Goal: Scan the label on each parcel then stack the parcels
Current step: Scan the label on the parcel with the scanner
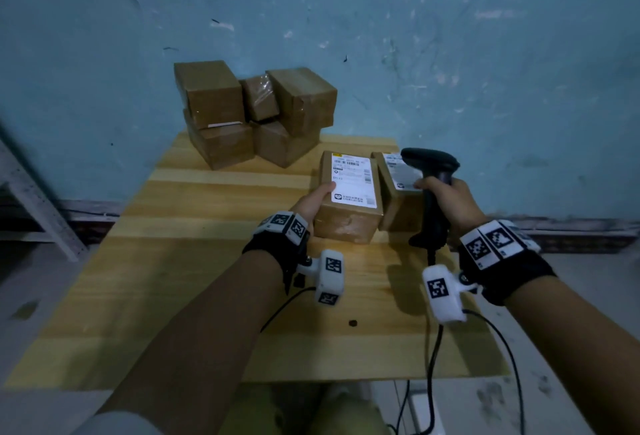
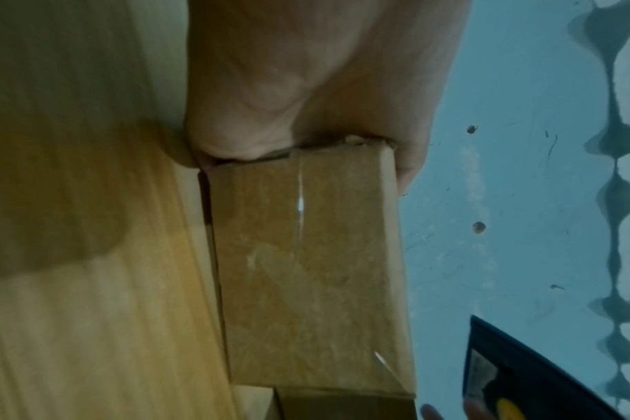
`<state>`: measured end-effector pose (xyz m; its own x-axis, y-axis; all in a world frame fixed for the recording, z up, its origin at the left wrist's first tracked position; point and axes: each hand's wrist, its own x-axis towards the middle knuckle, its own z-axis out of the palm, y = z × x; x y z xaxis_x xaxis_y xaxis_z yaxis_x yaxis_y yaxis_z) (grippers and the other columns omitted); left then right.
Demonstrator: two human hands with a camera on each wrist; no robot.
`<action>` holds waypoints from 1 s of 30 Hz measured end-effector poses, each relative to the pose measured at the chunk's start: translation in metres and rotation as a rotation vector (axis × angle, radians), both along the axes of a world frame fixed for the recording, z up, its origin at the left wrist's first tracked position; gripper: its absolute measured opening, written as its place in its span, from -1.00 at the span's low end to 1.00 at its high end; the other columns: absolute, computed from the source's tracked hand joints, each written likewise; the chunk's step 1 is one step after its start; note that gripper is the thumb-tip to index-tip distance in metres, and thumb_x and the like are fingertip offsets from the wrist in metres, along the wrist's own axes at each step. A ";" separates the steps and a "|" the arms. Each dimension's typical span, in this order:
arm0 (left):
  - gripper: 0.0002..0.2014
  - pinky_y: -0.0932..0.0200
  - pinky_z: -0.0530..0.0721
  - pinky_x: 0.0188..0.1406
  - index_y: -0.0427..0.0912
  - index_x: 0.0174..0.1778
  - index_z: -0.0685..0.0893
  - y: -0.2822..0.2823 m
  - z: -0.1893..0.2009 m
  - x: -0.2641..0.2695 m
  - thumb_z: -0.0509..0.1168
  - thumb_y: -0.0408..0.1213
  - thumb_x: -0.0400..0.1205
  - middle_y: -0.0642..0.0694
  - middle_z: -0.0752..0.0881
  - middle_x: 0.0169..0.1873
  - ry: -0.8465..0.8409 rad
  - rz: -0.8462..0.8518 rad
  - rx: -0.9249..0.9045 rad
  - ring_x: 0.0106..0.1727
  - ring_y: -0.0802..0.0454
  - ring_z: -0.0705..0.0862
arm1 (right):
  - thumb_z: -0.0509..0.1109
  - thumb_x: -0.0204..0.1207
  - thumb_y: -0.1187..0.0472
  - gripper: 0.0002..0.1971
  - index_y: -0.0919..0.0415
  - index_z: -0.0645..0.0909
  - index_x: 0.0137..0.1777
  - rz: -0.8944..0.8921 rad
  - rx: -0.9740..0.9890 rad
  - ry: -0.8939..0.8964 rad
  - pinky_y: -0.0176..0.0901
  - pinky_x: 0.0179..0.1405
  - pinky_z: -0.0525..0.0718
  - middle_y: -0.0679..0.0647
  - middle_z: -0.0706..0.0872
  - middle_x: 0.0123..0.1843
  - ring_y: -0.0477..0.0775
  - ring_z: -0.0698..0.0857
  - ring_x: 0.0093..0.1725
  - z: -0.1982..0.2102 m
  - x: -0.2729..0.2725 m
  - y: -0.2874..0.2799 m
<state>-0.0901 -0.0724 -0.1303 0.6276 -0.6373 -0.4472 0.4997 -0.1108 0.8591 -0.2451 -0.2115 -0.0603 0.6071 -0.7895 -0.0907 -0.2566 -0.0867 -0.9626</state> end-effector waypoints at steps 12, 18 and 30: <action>-0.63 -0.09 0.59 0.35 -0.18 0.17 0.65 -0.012 0.008 -0.004 0.19 0.02 0.65 -0.22 0.74 0.06 -0.041 0.000 0.036 0.02 -0.17 0.71 | 0.33 0.50 0.24 -0.84 0.31 0.59 0.01 0.045 0.008 0.092 -0.07 -0.13 0.51 0.21 0.63 -0.16 0.17 0.61 -0.11 -0.002 -0.001 -0.005; -0.54 -0.07 0.63 0.28 -0.20 0.32 0.63 -0.010 0.008 -0.003 0.19 0.04 0.65 -0.21 0.75 0.08 -0.046 0.000 0.048 0.04 -0.16 0.72 | 0.31 0.53 0.27 -0.90 0.22 0.55 -0.22 0.086 0.019 0.119 -0.21 -0.37 0.47 0.11 0.59 -0.30 0.03 0.57 -0.30 0.002 -0.001 -0.003; -0.35 0.04 0.51 0.29 -0.06 0.54 0.35 0.000 0.053 0.067 0.25 0.14 0.57 -0.22 0.39 0.54 -0.193 0.230 0.056 0.57 -0.19 0.35 | 0.37 0.39 0.21 -0.87 0.28 0.66 -0.19 0.173 0.074 -0.017 -0.09 -0.22 0.56 0.19 0.68 -0.32 0.17 0.63 -0.26 0.029 0.040 0.006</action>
